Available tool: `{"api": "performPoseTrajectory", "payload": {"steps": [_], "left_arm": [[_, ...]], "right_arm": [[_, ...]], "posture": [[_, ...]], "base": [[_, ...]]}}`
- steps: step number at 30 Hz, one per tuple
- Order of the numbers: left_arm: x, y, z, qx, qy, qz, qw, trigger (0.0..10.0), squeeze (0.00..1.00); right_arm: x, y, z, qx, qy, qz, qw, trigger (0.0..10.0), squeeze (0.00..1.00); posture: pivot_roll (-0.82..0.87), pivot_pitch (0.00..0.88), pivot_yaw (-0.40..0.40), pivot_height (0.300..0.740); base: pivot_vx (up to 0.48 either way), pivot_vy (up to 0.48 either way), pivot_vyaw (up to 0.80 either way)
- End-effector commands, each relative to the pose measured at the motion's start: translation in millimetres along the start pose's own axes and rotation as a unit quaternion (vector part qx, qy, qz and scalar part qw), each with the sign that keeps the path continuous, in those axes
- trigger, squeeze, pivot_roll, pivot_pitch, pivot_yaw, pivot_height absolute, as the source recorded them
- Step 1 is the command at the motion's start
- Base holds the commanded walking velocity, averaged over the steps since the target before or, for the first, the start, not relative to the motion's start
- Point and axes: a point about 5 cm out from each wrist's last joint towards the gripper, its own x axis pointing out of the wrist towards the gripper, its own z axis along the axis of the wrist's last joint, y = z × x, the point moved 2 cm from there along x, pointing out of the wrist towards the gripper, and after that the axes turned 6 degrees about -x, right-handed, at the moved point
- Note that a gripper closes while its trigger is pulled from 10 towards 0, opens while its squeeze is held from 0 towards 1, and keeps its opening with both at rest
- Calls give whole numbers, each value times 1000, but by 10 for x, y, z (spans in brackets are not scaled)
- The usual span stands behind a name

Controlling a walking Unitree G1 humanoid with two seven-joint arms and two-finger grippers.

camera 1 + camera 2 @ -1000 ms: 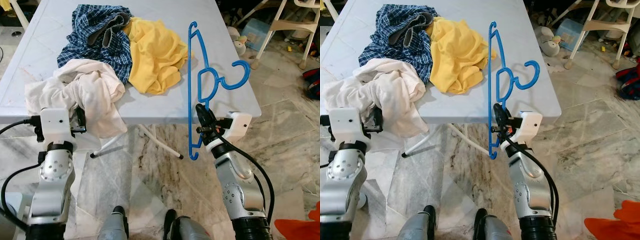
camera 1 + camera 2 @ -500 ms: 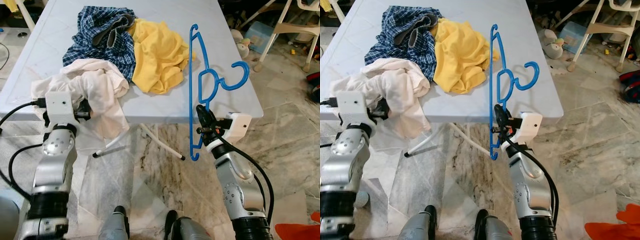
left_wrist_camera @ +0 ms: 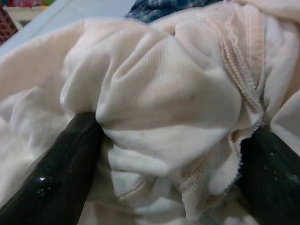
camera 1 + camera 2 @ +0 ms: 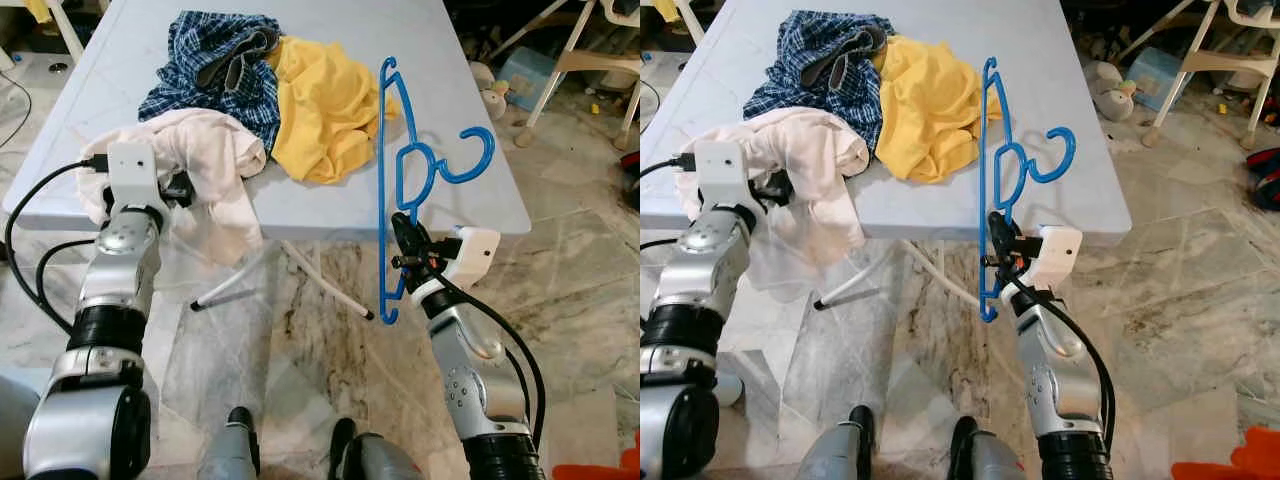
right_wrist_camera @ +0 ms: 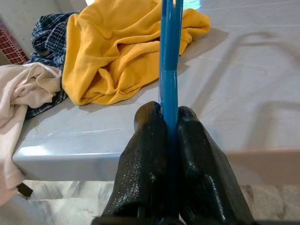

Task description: Hang hanger

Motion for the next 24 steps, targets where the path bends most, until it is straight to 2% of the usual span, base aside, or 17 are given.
{"api": "performPoseTrajectory", "payload": {"steps": [1,6,10,11,12,13,15,17,18,19,24], "left_arm": [[45,26,180,3,-36,8,999,10000,0],[154,29,359,11,-54,9,998,10000,0],[223,-27,537,28,-61,3,998,10000,0],[246,-73,679,32,-74,3,997,10000,0],[246,-73,679,32,-74,3,997,10000,0],[256,-133,852,37,-99,-1,994,10000,0],[257,-160,926,40,-111,-4,993,10000,0],[247,-271,1186,53,-153,-14,987,10000,0],[247,-271,1186,53,-153,-14,987,10000,0],[235,-315,1288,59,-174,-18,983,10000,0],[198,-334,1238,87,-200,-24,976,10000,0]], "right_arm": [[-30,-61,-6,-1,3,-16,1000,10000,0],[-27,-66,-3,1,3,-22,1000,10000,0],[7,-65,5,4,3,-24,1000,10000,0],[21,-70,17,3,1,-25,1000,10000,0],[21,-70,17,3,1,-25,1000,10000,0],[28,-80,35,1,-1,-26,1000,10000,0],[29,-84,40,1,-2,-27,1000,10000,0],[23,-103,52,1,-5,-32,999,10000,0],[23,-103,52,1,-5,-32,999,10000,0],[14,-107,54,1,-5,-34,999,10000,0],[-31,-117,35,3,-3,-39,999,10000,0]], "posture": [[124,265,-75,740],[118,271,-76,740],[114,280,-79,740],[108,283,-78,740],[108,283,-78,740],[101,284,-78,740],[101,284,-78,740],[94,284,-74,740],[94,284,-74,740],[91,283,-71,740],[90,286,-67,740]], "base": [[0,0,0],[0,0,0],[0,0,0],[0,0,0],[0,0,0],[0,0,0],[0,0,0],[0,0,0],[0,0,0],[0,0,0],[0,0,0]]}}
